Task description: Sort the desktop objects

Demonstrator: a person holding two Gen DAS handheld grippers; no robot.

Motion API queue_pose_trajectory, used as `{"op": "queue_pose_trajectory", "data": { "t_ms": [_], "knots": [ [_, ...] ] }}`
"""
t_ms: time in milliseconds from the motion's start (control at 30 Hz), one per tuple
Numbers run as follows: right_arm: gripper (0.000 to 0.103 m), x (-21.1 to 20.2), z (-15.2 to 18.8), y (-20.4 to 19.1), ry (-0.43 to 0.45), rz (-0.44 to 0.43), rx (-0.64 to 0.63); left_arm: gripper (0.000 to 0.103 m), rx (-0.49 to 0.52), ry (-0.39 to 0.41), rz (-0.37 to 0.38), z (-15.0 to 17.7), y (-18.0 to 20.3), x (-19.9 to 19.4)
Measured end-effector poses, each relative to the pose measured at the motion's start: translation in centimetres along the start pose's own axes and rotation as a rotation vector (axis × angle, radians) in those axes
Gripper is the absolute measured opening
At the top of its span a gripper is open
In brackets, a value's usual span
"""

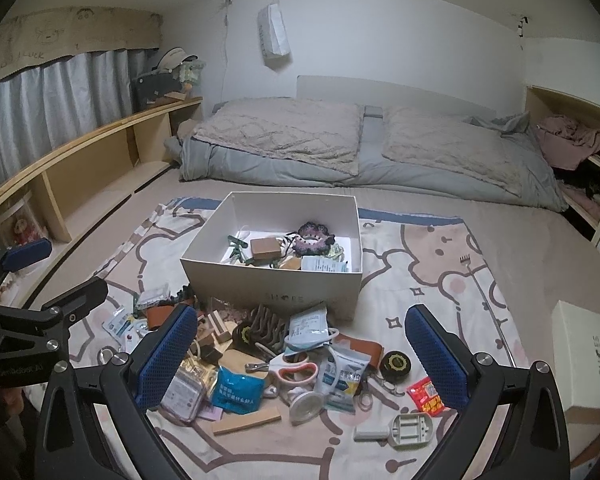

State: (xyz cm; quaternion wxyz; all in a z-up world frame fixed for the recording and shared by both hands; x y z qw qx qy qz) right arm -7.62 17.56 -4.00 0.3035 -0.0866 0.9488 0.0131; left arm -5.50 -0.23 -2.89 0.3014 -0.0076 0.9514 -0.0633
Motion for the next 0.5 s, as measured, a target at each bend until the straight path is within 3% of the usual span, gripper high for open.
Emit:
{"op": "queue_pose_trajectory", "data": {
  "t_ms": [500],
  "knots": [
    [0.103, 0.03, 0.23, -0.13, -0.006, 0.002, -0.007, 0.103, 0.011, 0.007, 0.004, 0.36, 0.38, -0.12]
  ]
}}
Point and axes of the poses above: each gripper's, at about its wrist camera, not at the fingertips, and x roughly the way its jaws point, y to its right, z to its underside, the point moved 7 cm from there along x, roughly the way its jaws point, and after that the axes turned 2 degrees about -z, right-handed, at the moved point
